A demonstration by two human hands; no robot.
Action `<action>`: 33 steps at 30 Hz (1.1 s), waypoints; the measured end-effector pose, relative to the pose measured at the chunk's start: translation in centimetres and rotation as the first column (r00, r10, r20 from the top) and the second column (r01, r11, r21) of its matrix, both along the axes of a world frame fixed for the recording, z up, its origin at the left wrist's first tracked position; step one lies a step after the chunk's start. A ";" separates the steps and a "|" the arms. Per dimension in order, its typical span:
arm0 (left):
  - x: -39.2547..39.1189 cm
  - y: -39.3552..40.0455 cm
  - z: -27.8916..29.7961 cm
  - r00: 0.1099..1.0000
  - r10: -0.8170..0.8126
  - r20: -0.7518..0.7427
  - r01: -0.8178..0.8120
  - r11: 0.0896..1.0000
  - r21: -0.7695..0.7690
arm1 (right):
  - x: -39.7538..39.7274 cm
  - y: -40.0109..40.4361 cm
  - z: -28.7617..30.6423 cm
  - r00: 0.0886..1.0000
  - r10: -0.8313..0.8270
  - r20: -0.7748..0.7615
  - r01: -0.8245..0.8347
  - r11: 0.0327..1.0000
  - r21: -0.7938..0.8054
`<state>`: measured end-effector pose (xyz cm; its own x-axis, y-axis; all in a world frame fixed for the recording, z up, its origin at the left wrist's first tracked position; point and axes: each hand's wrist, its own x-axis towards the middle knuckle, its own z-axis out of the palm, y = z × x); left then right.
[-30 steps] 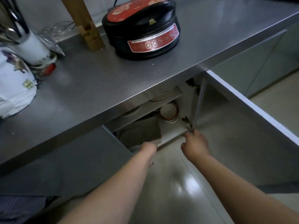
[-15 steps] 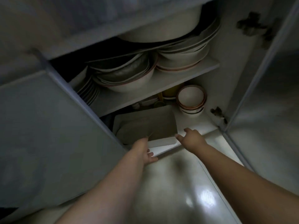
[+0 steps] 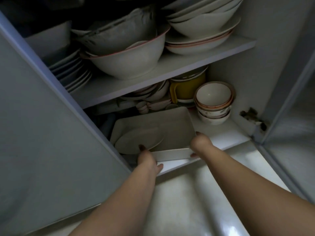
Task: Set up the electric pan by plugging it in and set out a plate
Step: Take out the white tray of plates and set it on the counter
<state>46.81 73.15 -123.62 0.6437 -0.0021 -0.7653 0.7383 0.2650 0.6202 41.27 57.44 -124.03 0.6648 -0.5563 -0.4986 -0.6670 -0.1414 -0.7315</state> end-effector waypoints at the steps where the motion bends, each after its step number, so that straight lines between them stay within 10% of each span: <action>1: -0.5 -0.1 0.3 0.999 0.018 -0.028 -0.018 0.999 -0.032 | -0.7 -0.1 0.2 1.000 -0.015 0.006 0.015 1.000 -0.003; 18: -12.8 -2.3 16.3 0.944 -0.144 -0.296 0.117 0.987 -0.108 | -20.7 -1.0 13.8 0.857 -0.513 -0.048 0.505 0.817 0.279; 33: -20.8 6.7 37.7 0.954 -0.005 -0.300 -0.031 0.993 -0.117 | -29.3 2.7 38.6 0.869 -0.448 -0.211 0.494 0.812 0.312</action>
<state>26.05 79.84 -85.94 0.3857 -0.0982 -0.9174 0.8811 0.3342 0.3347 12.02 60.12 -85.39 0.2867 -0.5620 -0.7759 -0.6727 0.4586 -0.5807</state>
